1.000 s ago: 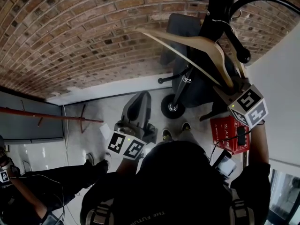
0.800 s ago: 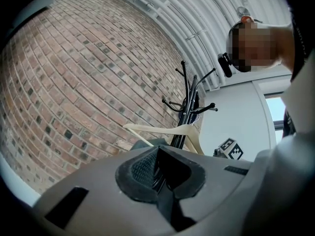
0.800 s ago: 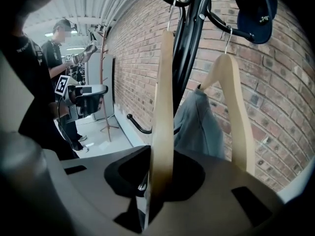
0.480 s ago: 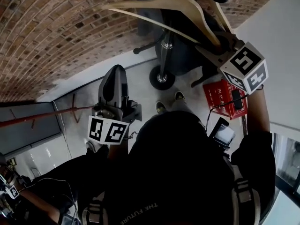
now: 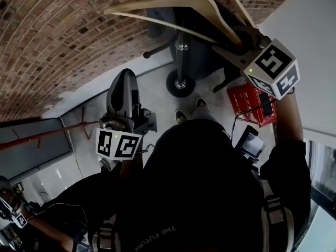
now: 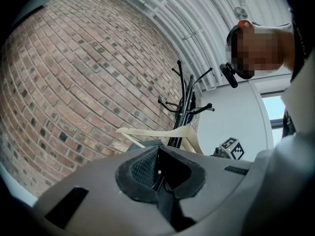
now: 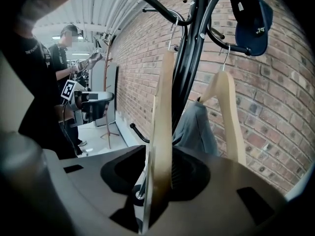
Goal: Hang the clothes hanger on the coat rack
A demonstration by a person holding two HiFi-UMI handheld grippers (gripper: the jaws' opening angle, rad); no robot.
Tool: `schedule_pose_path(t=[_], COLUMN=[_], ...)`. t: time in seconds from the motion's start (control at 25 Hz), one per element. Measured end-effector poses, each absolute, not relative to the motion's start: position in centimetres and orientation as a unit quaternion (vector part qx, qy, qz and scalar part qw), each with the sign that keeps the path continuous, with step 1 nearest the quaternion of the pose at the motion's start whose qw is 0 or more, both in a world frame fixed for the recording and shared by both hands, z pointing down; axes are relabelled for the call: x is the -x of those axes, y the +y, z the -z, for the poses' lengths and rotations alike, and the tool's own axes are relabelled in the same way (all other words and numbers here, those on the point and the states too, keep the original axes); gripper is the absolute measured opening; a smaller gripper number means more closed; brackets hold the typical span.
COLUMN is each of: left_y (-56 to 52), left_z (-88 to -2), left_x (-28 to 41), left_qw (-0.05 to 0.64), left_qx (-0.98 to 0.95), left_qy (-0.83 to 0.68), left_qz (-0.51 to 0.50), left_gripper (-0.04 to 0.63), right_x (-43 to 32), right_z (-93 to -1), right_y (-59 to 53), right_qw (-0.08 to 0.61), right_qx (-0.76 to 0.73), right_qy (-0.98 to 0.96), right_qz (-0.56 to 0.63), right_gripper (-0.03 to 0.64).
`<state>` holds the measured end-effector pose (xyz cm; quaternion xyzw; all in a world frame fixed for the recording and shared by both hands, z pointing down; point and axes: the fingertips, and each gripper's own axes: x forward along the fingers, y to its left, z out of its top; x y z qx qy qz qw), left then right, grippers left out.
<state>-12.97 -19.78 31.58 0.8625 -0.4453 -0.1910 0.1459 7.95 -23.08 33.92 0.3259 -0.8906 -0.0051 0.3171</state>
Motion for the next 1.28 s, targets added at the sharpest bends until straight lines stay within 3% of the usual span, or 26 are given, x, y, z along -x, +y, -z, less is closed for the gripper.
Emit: schedule_pose_path(t=[1.28], left_y=[-18.8], left_z=[-31.0], left_x=[12.9], left_qw=[0.142], left_qx=[-0.868], left_qy=[-0.434], left_qz=[0.195], left_gripper=[0.020], right_x=[-9.3], right_z=[-27.2], right_y=[-21.8], right_qw=[0.235], right_qx=[-0.381], right_qy=[-0.889], right_qz=[0.099], right_gripper=[0.144])
